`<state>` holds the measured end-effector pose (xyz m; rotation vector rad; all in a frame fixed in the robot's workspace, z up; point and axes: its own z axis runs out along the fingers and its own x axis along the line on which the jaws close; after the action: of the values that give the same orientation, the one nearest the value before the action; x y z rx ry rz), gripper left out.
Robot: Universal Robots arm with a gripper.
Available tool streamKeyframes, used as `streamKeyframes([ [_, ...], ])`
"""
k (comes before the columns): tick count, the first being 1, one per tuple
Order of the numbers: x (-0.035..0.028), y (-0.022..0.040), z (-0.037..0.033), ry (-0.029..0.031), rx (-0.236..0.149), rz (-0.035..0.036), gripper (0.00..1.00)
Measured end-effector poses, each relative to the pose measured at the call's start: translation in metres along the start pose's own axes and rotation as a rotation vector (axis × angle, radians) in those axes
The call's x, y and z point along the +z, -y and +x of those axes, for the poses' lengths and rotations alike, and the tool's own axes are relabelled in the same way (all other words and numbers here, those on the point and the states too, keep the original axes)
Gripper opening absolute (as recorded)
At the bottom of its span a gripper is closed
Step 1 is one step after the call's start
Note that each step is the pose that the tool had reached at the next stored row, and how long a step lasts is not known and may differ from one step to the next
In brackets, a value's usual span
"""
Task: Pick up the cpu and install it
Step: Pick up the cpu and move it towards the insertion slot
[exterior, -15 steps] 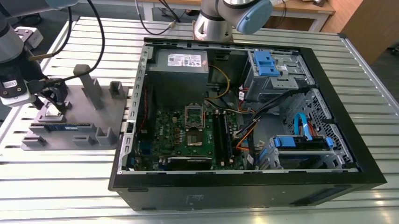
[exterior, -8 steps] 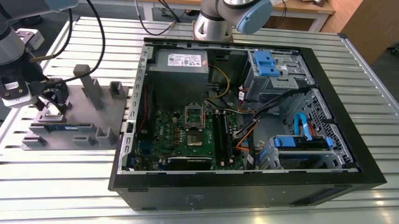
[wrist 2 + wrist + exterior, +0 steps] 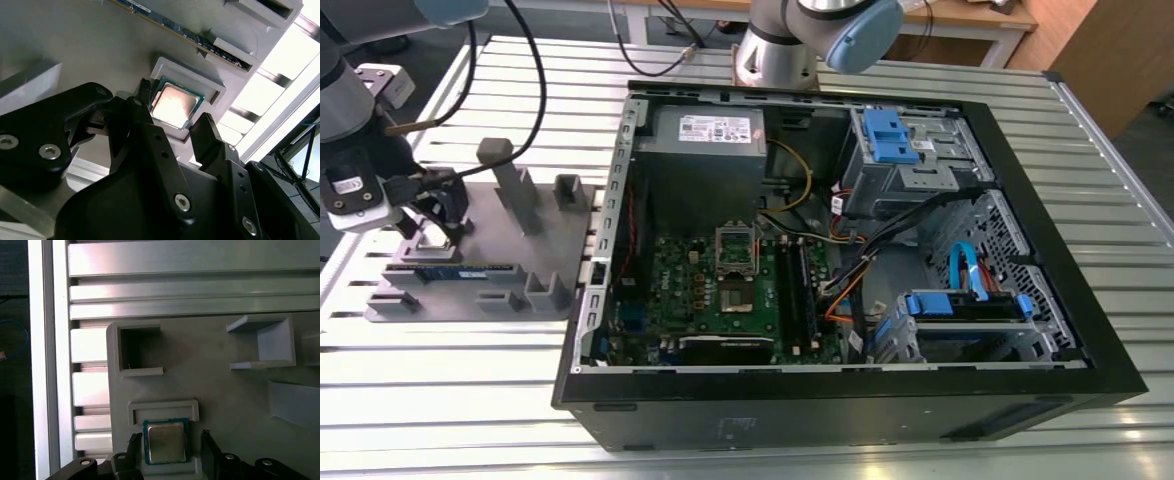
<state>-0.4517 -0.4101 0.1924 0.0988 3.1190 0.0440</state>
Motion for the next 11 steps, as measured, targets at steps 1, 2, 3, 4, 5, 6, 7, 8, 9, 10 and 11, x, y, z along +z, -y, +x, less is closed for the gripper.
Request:
streamKeyframes([
  [1,0.0005,0.0000,0.0000,0.0001,0.000,-0.0001,0.59],
  [2,0.0011,0.0000,0.0000,0.0000,-0.001,0.0000,0.59],
  [3,0.0016,0.0000,0.0000,0.0000,-0.001,0.0000,0.59],
  [4,0.0022,0.0000,0.0000,0.0000,-0.003,-0.0001,0.59],
  [5,0.0027,0.0001,0.0001,-0.0001,-0.004,-0.0001,0.59],
  [6,0.0030,0.0001,0.0001,-0.0002,-0.005,-0.0001,0.59],
  [7,0.0034,0.0001,0.0001,-0.0002,-0.007,-0.0001,0.59],
  [8,0.0038,0.0001,0.0001,-0.0002,-0.007,-0.0002,0.59],
  [9,0.0041,0.0001,0.0001,-0.0003,-0.008,-0.0001,0.59],
  [10,0.0043,0.0001,0.0001,-0.0005,-0.010,-0.0001,0.59],
  [11,0.0045,0.0001,0.0001,-0.0005,-0.013,-0.0002,0.59],
])
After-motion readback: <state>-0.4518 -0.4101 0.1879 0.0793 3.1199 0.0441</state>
